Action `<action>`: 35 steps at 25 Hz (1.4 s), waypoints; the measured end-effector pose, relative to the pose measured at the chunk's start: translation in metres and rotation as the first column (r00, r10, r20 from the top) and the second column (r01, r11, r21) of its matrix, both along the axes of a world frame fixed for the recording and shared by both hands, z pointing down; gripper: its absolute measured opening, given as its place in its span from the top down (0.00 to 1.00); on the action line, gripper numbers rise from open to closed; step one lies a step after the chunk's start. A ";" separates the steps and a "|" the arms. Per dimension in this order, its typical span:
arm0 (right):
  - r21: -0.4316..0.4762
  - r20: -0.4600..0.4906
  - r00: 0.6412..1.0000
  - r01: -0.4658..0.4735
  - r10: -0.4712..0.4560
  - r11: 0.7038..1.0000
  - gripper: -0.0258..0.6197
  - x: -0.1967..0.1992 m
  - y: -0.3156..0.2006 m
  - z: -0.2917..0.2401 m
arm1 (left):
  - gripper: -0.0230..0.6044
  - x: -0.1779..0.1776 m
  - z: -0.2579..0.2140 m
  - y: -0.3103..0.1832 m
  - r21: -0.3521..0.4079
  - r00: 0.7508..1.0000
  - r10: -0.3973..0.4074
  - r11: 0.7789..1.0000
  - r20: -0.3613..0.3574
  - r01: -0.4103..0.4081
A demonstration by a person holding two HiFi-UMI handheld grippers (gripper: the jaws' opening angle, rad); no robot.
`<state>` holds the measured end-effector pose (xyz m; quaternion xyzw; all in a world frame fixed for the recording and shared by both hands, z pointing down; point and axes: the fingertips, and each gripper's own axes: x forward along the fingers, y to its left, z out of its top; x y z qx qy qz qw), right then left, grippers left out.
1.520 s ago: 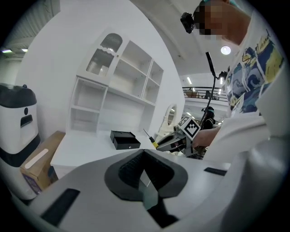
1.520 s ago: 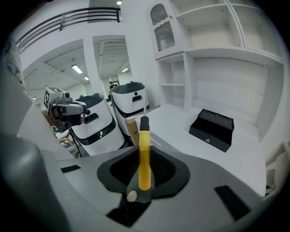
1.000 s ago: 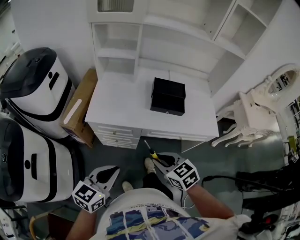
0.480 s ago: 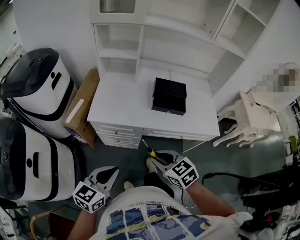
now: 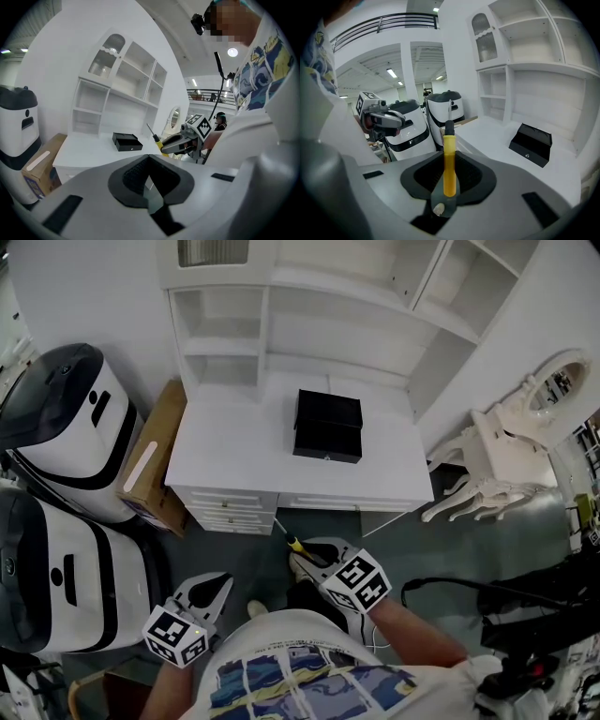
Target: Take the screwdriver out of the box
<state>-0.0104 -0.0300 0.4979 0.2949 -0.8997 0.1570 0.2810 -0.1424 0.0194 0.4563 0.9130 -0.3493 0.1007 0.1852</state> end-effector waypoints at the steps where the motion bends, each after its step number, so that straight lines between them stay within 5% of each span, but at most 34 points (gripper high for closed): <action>1: 0.000 0.001 1.000 0.000 0.000 1.000 0.82 0.000 0.000 0.000 | 0.94 0.000 0.000 0.000 -0.001 1.000 0.000 1.000 0.000 0.000; 35: -0.022 0.043 0.999 -0.002 0.003 1.000 0.82 0.004 -0.014 0.005 | 0.94 0.021 0.006 -0.020 -0.040 0.999 0.039 0.998 0.015 -0.038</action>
